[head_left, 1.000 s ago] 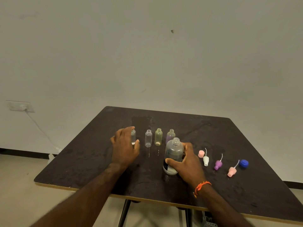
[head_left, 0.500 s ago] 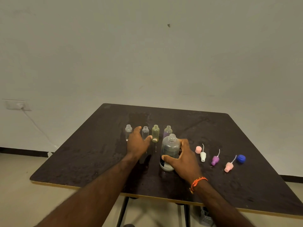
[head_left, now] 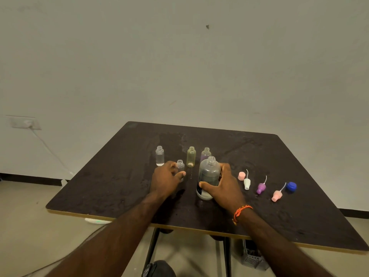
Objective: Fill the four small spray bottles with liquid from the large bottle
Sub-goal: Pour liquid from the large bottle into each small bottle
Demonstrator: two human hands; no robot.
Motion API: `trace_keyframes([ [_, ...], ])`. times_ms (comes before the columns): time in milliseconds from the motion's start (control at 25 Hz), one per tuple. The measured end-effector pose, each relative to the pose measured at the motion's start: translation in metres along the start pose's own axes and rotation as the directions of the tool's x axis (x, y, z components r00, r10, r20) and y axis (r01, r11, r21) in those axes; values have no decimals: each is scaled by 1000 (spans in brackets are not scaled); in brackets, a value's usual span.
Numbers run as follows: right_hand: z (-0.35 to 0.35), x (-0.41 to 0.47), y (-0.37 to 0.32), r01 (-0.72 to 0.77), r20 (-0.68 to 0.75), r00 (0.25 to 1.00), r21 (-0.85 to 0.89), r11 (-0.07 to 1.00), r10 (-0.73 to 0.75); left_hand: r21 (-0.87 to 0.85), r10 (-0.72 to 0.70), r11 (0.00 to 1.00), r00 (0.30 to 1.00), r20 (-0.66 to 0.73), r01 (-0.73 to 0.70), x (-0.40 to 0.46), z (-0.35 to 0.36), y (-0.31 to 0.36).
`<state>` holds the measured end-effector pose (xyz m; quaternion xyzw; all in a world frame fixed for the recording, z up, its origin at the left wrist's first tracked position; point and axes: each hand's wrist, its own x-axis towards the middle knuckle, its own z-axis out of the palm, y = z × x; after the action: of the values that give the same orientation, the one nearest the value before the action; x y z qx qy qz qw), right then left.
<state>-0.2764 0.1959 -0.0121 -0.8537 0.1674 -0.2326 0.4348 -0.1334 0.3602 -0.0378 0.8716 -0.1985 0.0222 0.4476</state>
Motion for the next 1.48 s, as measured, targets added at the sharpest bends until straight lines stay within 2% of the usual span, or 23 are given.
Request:
trace_keyframes([
  [200,-3,-1,-12,1,29,1000,46,999,-3,75,67,995,997,38,-69,-36,-19,-5],
  [360,4,-4,-14,60,5,998,100,993,-61,155,81,984,996,45,-87,-45,-28,-2],
  [440,1,-6,-19,101,36,994,47,994,-103,200,93,974,994,57,-103,-45,-31,2],
  [560,-8,-5,-23,180,96,981,-121,976,-169,232,104,965,989,101,-125,-39,-35,3],
  [720,-24,-4,-22,199,144,976,-280,939,-164,258,162,946,975,154,-198,-34,-40,-1],
  [1040,-40,0,-19,177,169,980,-542,821,-100,526,359,726,897,259,-442,-31,-31,16],
  [1200,-38,0,-18,166,191,979,-588,792,-64,583,382,650,873,303,-487,-32,-26,23],
  [1480,-36,2,-20,201,235,970,-656,727,-57,583,372,652,875,310,-484,-31,-25,26],
])
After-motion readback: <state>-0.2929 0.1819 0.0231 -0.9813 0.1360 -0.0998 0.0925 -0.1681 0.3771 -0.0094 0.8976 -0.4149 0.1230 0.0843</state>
